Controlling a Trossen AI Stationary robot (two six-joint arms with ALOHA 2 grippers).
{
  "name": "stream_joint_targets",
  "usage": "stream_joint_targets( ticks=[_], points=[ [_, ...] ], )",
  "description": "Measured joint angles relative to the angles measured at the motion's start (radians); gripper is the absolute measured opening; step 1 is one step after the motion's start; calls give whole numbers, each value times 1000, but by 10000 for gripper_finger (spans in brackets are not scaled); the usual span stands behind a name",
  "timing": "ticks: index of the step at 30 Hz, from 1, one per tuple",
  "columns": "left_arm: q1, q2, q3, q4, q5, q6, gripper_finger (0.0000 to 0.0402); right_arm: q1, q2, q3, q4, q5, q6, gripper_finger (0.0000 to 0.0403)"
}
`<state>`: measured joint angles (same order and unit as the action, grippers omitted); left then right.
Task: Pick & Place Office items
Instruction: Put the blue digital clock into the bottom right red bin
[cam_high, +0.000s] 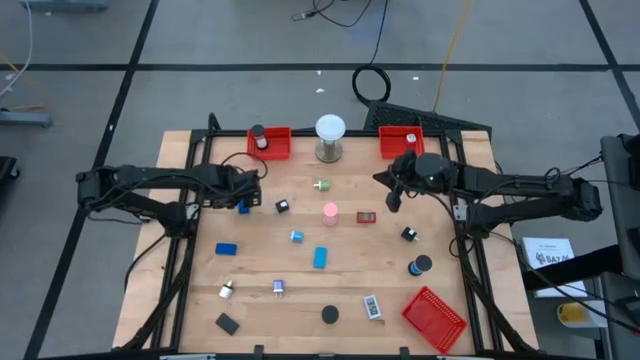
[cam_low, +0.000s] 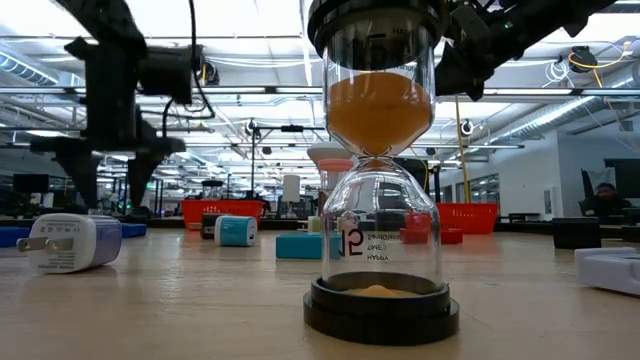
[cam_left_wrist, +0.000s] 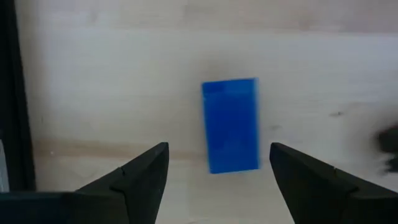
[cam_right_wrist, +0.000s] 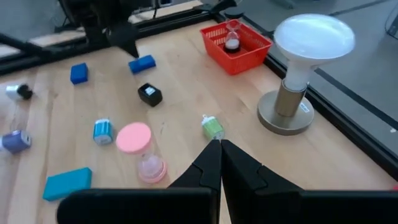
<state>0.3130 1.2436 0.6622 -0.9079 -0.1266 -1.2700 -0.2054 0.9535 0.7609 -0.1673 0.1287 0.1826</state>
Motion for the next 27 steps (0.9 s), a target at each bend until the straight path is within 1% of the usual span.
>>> stream_joint_targets(
  ticks=[4, 8, 11, 17, 27],
  points=[
    [40, 0, -63, 144, 43, 76, 271, -15, 1, 0, 32, 0, -9, 0],
    [61, 0, -99, 236, 44, 81, 265, -34, 1, 0, 48, 3, -1, 0],
    [69, 0, -104, 232, 46, 83, 254, -43, 1, 0, 60, 3, 25, 0],
    [69, 0, -104, 208, 47, 87, 220, -43, 2, 0, 92, 5, 7, 0],
    [58, -2, -103, 207, 35, 90, 145, -44, 2, 0, 89, 2, -13, 0]
  ],
)
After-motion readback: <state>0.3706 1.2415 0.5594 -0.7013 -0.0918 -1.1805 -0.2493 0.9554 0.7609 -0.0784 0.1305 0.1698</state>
